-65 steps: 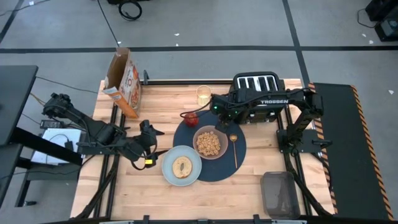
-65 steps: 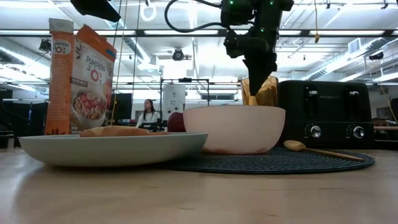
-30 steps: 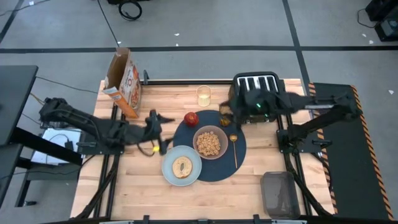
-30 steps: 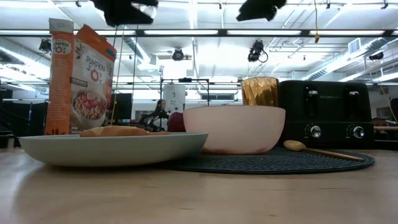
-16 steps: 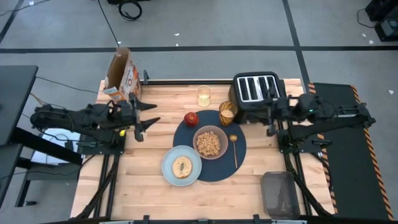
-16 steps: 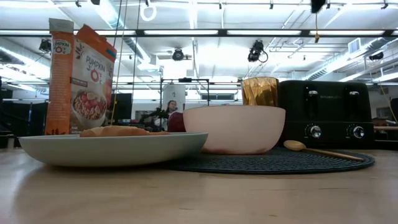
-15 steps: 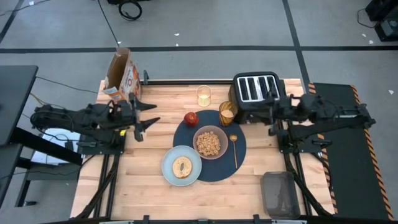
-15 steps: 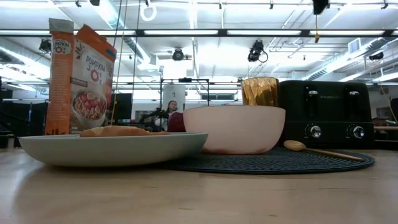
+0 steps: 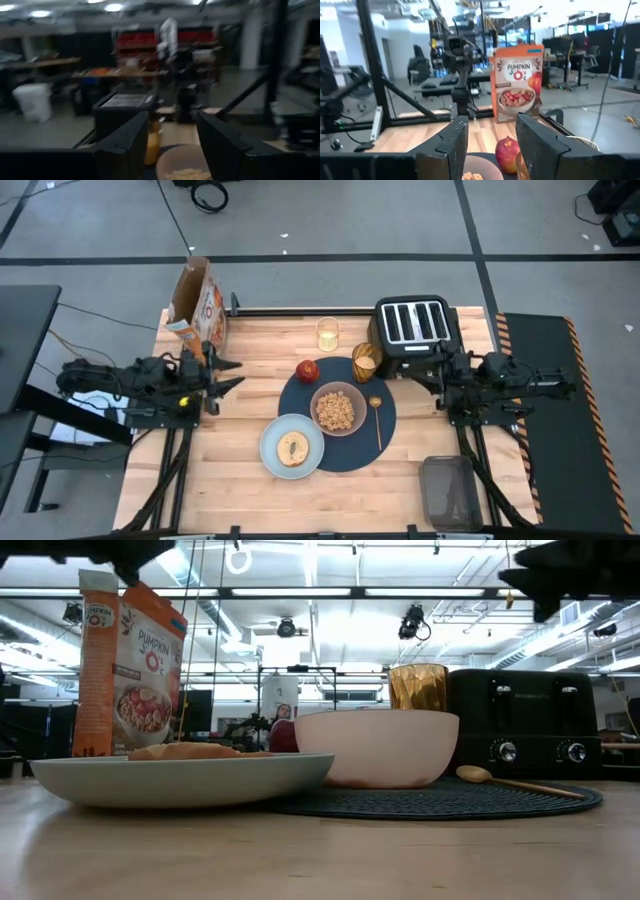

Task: Arrange a breakfast setting
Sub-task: Return to Home position

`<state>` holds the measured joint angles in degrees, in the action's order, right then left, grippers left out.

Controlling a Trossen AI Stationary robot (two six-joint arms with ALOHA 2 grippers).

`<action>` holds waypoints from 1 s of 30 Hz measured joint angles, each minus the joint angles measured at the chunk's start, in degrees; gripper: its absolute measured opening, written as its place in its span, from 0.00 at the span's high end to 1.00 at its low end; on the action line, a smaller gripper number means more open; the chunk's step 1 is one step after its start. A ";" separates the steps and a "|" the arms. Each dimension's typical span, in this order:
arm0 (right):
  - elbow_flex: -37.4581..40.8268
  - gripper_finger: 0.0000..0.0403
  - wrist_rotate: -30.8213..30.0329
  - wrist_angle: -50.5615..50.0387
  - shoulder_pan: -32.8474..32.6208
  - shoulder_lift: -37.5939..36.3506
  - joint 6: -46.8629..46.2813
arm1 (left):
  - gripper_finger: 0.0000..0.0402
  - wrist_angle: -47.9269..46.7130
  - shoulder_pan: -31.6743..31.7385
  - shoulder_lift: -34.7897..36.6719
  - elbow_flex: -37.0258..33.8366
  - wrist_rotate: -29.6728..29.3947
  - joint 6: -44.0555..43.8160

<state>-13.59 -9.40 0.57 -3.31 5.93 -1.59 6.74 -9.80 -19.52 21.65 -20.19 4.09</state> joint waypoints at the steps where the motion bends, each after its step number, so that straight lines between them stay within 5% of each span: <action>1: 0.75 0.57 0.32 -1.38 0.00 -2.93 -0.03 | 0.58 0.45 0.02 2.05 -1.37 1.10 0.50; 8: 3.94 0.57 -1.45 -1.23 0.07 -4.83 2.06 | 0.81 -3.31 4.18 19.55 -11.59 3.55 -1.57; 12: 12.71 0.57 -1.04 9.36 0.07 -5.92 0.75 | 0.97 2.34 5.73 18.83 -18.97 7.49 -3.17; 20: 13.25 0.57 -2.70 4.63 0.13 -2.08 -1.36 | 0.99 1.54 8.81 19.27 -21.20 21.18 -6.77; 30: 13.25 0.57 -2.74 4.98 0.13 -1.61 -1.26 | 0.96 -0.74 8.68 18.81 -21.20 21.66 -4.37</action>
<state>-0.34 -12.14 5.55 -3.18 4.32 -2.85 5.99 -1.13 -0.71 0.45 1.46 -0.27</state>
